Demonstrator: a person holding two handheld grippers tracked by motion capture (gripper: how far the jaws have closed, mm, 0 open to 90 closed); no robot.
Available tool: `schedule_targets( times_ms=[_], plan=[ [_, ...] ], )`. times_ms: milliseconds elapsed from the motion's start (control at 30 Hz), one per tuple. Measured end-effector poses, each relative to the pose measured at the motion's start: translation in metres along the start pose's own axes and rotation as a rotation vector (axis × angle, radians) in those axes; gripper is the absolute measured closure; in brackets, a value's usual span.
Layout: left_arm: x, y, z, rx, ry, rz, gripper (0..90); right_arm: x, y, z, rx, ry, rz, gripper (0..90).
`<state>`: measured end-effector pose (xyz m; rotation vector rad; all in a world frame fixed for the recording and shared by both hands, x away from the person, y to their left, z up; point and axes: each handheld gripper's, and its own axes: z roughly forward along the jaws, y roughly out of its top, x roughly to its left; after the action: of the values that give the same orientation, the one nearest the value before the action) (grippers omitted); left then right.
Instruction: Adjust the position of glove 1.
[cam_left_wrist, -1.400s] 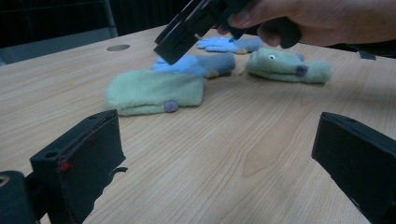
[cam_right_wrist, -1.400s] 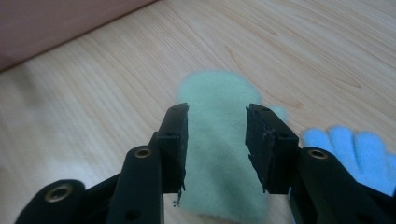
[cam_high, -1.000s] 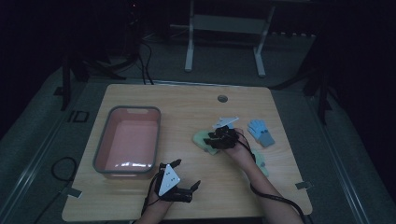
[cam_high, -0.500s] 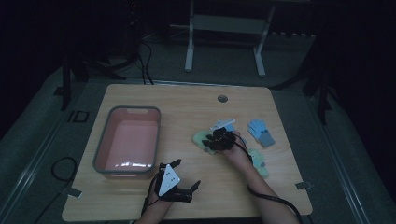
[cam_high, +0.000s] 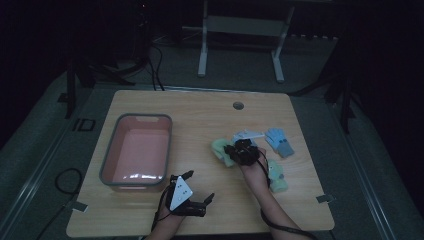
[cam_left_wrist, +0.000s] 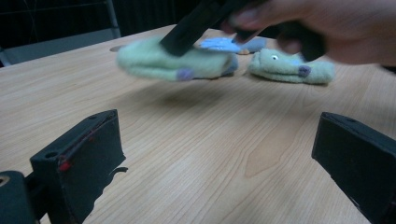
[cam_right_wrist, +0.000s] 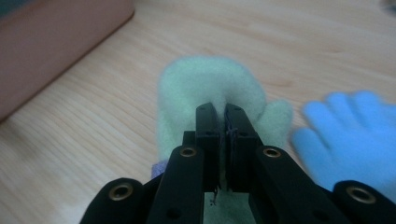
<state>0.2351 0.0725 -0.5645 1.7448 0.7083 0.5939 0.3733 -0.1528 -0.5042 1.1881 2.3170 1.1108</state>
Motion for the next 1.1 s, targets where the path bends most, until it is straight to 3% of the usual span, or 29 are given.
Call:
schedule_targets(
  times_ms=[67,167,267,367,400,467,567,700,833,933,1067,1100],
  plan=[
    [0.000,0.000,0.000,0.001,0.001,0.002,2.1,0.004,-0.003,-0.010,-0.019,-0.031,0.017,85.9],
    [-0.001,0.000,0.000,0.002,0.002,0.007,2.1,0.008,-0.013,-0.027,-0.049,-0.048,0.087,85.9],
    [-0.001,0.000,0.000,0.004,0.000,0.012,2.1,0.014,-0.027,-0.038,-0.049,-0.069,0.134,86.0],
    [-0.001,0.000,0.001,0.007,-0.001,0.017,2.1,0.019,-0.041,-0.045,-0.048,-0.119,0.159,86.0],
    [-0.001,0.000,0.001,0.009,-0.002,0.020,2.1,0.021,-0.044,-0.046,-0.045,-0.146,0.154,86.0],
    [-0.002,0.000,0.001,0.009,-0.001,0.020,2.1,0.021,-0.053,-0.046,-0.047,-0.156,0.192,86.0],
    [-0.001,0.001,0.001,0.013,-0.003,0.018,2.1,0.021,-0.065,-0.038,-0.024,-0.182,0.213,86.0],
    [-0.001,0.001,0.001,0.012,-0.004,0.011,2.1,0.019,-0.077,-0.024,0.021,-0.170,0.237,85.8],
    [-0.001,0.001,0.001,0.012,-0.005,0.012,2.1,0.022,-0.081,-0.020,0.013,-0.187,0.216,85.4],
    [-0.001,0.001,0.001,0.012,-0.005,0.013,2.1,0.022,-0.079,-0.022,0.024,-0.167,0.203,80.0],
    [-0.001,0.001,0.001,0.011,-0.006,0.013,2.1,0.021,-0.071,-0.034,0.023,-0.135,0.107,70.7],
    [-0.001,0.001,0.001,0.011,-0.006,0.013,2.1,0.021,-0.071,-0.034,0.023,-0.135,0.107,70.7]
  ],
)
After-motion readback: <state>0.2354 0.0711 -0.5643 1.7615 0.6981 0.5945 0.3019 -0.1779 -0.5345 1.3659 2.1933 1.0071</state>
